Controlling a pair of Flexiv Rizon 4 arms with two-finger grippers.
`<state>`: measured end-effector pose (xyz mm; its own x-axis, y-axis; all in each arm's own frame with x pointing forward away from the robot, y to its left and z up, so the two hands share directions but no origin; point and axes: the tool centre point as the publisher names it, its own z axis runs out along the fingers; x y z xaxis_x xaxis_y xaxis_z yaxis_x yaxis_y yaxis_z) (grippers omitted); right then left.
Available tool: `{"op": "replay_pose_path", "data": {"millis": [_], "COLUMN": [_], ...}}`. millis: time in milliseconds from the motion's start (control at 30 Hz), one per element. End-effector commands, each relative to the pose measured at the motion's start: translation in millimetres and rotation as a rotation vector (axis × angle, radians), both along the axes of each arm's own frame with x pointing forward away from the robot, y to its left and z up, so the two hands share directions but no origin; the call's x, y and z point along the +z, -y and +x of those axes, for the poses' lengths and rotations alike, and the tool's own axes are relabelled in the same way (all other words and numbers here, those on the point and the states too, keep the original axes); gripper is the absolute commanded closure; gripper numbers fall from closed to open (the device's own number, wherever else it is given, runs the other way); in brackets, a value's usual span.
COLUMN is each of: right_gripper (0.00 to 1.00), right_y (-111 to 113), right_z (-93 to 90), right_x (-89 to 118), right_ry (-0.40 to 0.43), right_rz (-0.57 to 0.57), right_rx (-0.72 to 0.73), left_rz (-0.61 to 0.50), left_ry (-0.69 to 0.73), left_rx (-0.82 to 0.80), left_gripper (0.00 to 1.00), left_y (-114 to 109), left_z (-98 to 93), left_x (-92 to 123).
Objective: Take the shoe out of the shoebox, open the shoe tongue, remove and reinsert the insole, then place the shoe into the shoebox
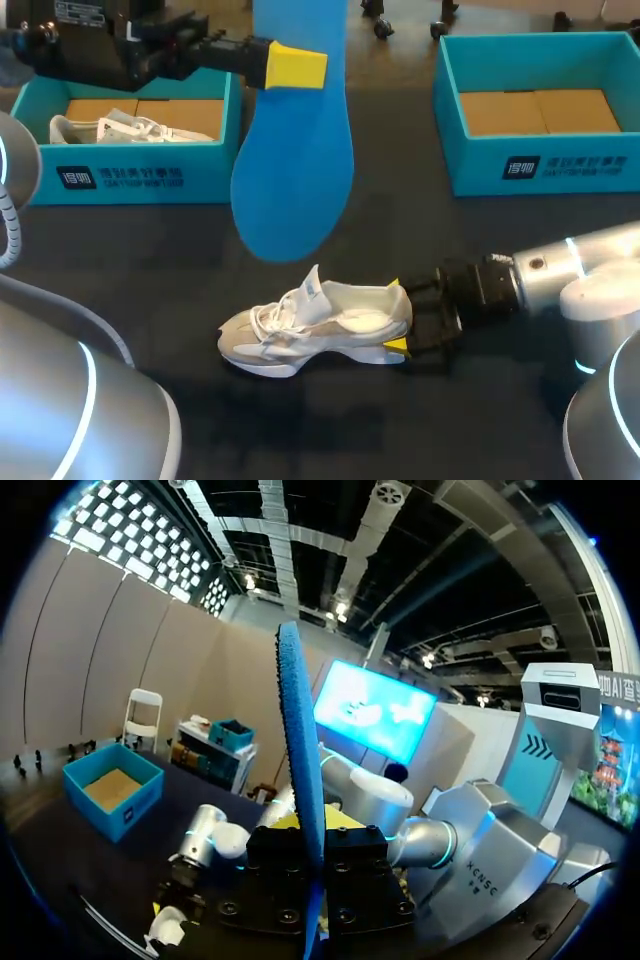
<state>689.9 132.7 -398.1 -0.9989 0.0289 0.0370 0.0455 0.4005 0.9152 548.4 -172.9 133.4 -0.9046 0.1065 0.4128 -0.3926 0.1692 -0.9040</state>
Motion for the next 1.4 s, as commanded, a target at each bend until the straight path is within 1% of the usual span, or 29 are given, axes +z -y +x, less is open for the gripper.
{"op": "replay_pose_path", "data": {"millis": [33,167,200,233,300,333,433,667,800,1000,1067,1100,1167,1300,1400], "right_gripper": [0.0,0.0,0.0,0.0,0.0,0.0,0.0,0.0,0.0,0.0,0.0,0.0,0.0,0.0,0.0], "right_y": [8.7,8.1,8.1,8.0,8.1,8.8,8.0,2.2,-3.1,-13.3,-14.7,-14.7,-15.4,-15.9,-17.8], "right_z": [-3.8,-4.0,-4.0,-4.7,-5.0,-5.8,-7.5,-8.3,-9.3,-9.9,-10.3,-10.4,-10.6,-10.1,-9.1], "right_x": [26.0,39.6,39.6,45.5,47.6,53.9,63.8,81.1,90.0,94.0,91.3,90.1,89.2,88.2,87.6], "right_ry": [-0.025,-0.054,-0.054,-0.059,-0.063,-0.071,-0.061,-0.11,-0.13,-0.124,-0.153,-0.161,-0.157,-0.149,-0.131], "right_rz": [-0.191,-0.331,-0.331,-0.385,-0.406,-0.469,-0.53,-0.729,-0.817,-0.921,-0.998,-1.015,-1.016,-1.056,-1.051], "right_rx": [-0.001,0.003,0.003,0.01,0.007,0.008,0.012,0.025,0.031,0.029,-0.002,-0.007,-0.008,-0.031,-0.032], "left_rz": [0.003,0.003,0.003,0.003,0.003,0.003,0.003,0.003,0.003,0.003,0.003,0.003,0.003,0.003,0.003], "left_ry": [0.0,0.0,0.0,0.0,0.0,0.0,0.0,0.0,0.0,0.0,0.0,0.0,0.0,0.0,0.0], "left_rx": [-0.001,-0.001,-0.001,-0.001,-0.001,-0.001,-0.001,-0.001,-0.001,-0.001,-0.001,-0.001,-0.001,-0.001,-0.001], "left_gripper": [1.0,1.0,1.0,1.0,1.0,1.0,1.0,1.0,1.0,1.0,1.0,1.0,1.0,1.0,1.0], "left_y": [1.3,1.3,1.3,1.3,1.3,1.3,1.3,1.3,1.3,1.3,1.3,1.3,1.3,1.3,1.3], "left_z": [0.8,0.8,0.8,0.8,0.8,0.8,0.8,0.8,0.8,0.8,0.8,0.8,0.8,0.8,0.8], "left_x": [0.9,0.9,0.9,0.9,0.9,0.9,0.9,0.9,0.9,0.9,0.9,0.9,0.9,0.9,0.9]}}
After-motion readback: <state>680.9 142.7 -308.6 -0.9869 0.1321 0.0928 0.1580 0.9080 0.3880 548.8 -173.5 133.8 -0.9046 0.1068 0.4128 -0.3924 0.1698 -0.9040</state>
